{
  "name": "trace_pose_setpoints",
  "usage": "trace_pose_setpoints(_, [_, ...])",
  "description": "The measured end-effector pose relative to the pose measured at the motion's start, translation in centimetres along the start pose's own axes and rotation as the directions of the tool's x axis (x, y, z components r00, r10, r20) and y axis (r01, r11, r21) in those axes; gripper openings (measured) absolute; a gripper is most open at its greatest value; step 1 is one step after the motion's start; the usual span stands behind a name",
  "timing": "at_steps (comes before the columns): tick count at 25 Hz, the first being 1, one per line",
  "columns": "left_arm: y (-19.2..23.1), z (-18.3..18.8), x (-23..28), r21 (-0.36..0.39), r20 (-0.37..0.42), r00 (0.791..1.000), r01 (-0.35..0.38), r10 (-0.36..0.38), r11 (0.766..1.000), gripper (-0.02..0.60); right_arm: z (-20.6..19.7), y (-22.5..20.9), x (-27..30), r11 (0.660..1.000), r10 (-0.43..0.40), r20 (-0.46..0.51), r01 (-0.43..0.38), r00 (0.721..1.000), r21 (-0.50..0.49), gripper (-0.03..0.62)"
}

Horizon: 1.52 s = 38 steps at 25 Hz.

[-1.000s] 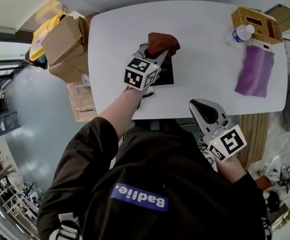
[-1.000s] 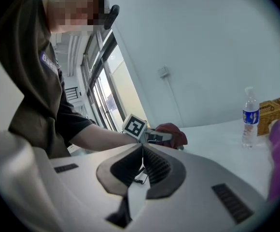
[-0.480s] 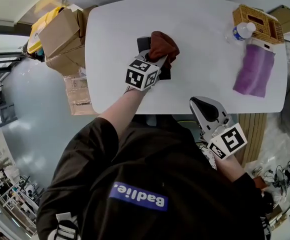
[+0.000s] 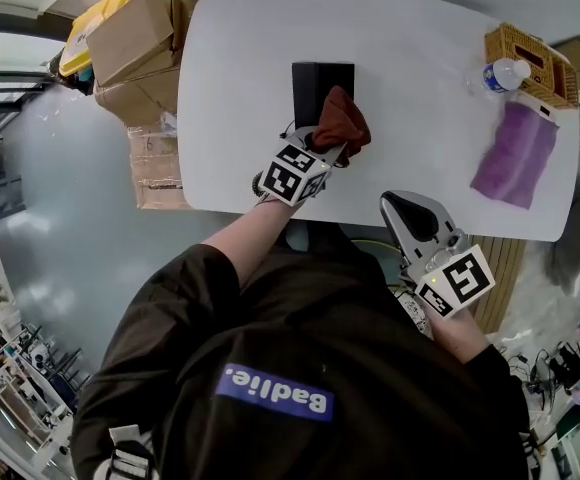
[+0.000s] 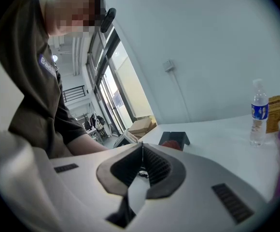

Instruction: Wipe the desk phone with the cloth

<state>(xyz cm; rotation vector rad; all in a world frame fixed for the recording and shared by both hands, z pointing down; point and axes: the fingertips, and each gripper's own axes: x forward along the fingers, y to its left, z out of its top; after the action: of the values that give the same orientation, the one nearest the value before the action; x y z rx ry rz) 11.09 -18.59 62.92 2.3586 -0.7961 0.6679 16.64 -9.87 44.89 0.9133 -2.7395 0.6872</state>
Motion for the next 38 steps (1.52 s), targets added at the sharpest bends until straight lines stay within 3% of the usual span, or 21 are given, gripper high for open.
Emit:
trace_pose_setpoints(11, [-1.9, -4.9, -2.5, -0.051, -0.066, 0.997, 0.029, -0.033, 0.998, 0.043, -0.4, 3.4, 2.0, 0.998, 0.059, -0.016, -0.059, 0.998, 0.004, 0.031])
trace_pose_setpoints(14, [-2.9, -4.5, -4.3, -0.063, -0.024, 0.997, 0.071, -0.073, 0.996, 0.043, -0.2, 4.9, 2.2, 0.998, 0.057, 0.0, -0.057, 0.998, -0.002, 0.031])
trace_pose_setpoints(23, [-6.1, -2.2, -13.9, 0.026, 0.094, 0.985, 0.145, -0.147, 0.989, 0.043, -0.2, 12.7, 3.0, 0.999, 0.007, 0.049, -0.005, 0.999, -0.036, 0.031])
trace_pose_setpoints(38, [-8.7, -4.0, -31.7, 0.103, 0.234, 0.94, 0.231, -0.249, 0.968, 0.043, -2.1, 27.8, 4.1, 0.989, -0.121, 0.114, 0.129, 0.986, -0.072, 0.031])
